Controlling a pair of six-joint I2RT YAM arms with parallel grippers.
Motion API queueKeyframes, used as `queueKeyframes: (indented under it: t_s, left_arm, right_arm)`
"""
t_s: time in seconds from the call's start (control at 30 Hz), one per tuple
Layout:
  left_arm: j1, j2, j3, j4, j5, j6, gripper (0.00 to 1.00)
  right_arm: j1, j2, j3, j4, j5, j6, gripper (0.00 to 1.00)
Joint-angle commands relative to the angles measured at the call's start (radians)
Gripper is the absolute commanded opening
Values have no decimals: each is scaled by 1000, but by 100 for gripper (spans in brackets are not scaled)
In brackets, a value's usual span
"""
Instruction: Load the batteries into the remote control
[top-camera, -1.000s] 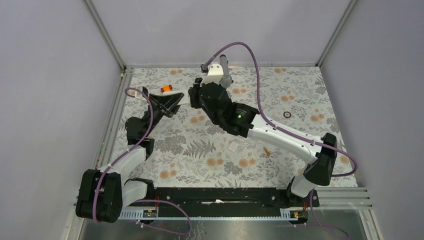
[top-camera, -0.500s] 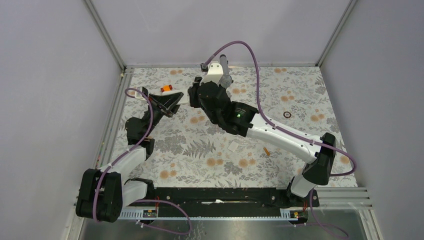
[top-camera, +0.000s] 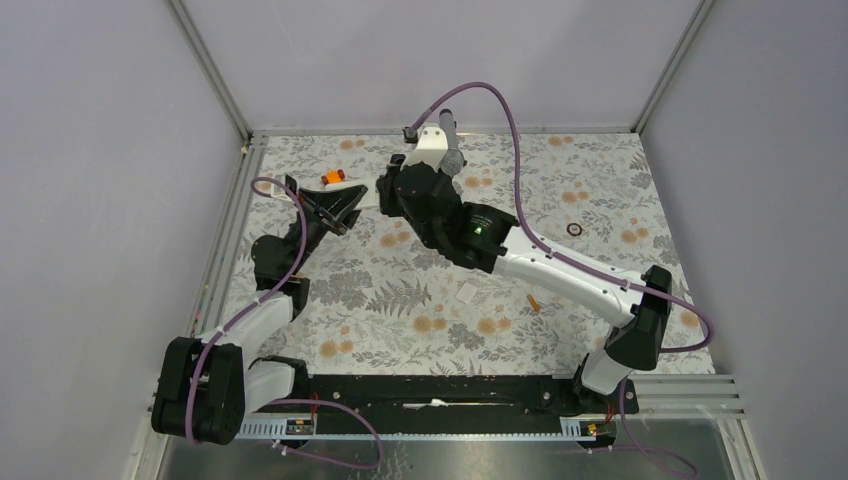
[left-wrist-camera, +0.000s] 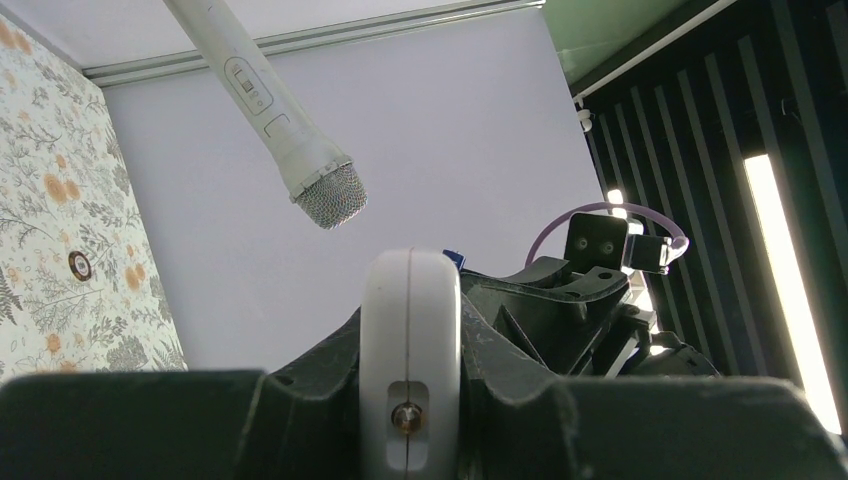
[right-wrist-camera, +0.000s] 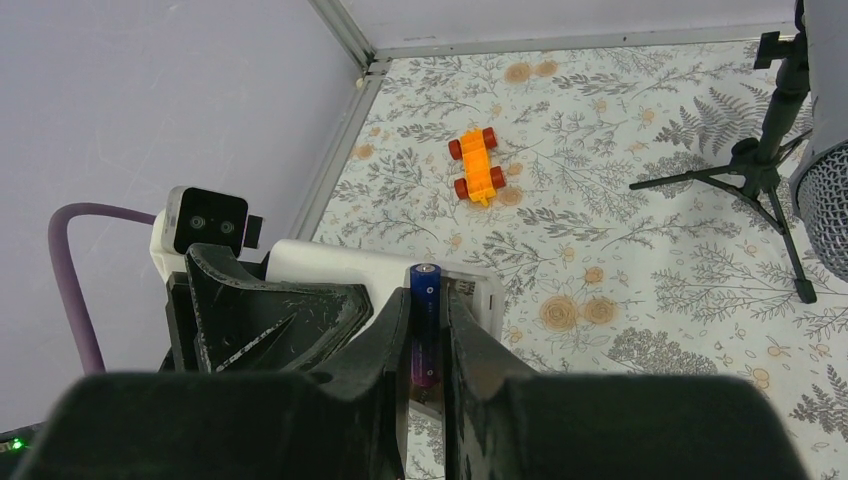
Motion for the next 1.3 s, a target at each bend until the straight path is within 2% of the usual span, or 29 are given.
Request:
queueKeyframes:
  t_s: [0.0, 0.1, 0.27, 0.43, 0.87, 1.27]
  left_arm:
    - [-3, -16, 20, 148, -34, -13, 0]
    - [-4, -16, 20, 151, -33, -16, 0]
    - [-3, -20, 18, 153, -29, -15, 0]
    - [-3, -29, 5, 147, -29, -15, 0]
    - [-3, -32, -1, 147, -26, -13, 0]
    - [-3, -28, 2, 147, -25, -20, 0]
  right_arm:
    - [8, 14, 27, -76, 5, 32, 6]
    - [9, 23, 38, -90, 6, 33, 10]
    - [8, 33, 54, -91, 26, 22, 23]
    - [7, 56, 100, -94, 69, -17, 27]
    - [7, 50, 112, -94, 134, -30, 28]
    - [6, 60, 122, -64, 193, 2, 18]
